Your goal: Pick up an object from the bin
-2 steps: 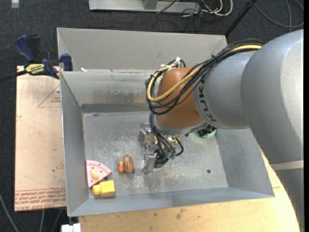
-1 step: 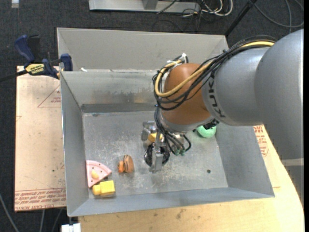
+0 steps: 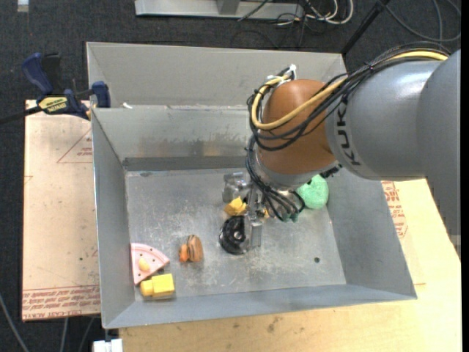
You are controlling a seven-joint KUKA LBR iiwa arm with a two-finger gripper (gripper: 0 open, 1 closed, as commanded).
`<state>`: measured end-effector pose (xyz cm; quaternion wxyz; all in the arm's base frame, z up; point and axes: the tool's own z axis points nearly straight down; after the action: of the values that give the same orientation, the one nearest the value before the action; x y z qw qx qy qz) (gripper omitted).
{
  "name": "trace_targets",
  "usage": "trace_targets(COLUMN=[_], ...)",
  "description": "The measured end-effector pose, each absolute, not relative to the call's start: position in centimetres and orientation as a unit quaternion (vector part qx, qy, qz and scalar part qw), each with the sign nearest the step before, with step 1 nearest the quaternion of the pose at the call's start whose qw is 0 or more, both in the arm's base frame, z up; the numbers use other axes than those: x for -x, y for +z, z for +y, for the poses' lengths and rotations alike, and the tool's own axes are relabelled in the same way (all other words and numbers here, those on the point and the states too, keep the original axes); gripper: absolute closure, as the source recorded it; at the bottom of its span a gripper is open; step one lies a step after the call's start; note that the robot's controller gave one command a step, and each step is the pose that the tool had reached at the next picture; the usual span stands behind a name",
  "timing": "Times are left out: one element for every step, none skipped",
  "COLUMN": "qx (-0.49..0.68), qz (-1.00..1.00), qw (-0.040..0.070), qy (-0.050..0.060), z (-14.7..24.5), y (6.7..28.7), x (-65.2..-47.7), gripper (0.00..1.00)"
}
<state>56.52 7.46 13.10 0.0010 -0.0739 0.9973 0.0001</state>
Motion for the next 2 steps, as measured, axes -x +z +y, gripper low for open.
trace_targets(qx=[-0.032, -0.011], qz=[0.999, 1.000], qw=[0.004, -0.001], qy=[0.001, 0.004], z=[5.8, 5.3], y=[11.4, 8.3], x=[-57.1, -59.3], gripper=[0.00, 1.00])
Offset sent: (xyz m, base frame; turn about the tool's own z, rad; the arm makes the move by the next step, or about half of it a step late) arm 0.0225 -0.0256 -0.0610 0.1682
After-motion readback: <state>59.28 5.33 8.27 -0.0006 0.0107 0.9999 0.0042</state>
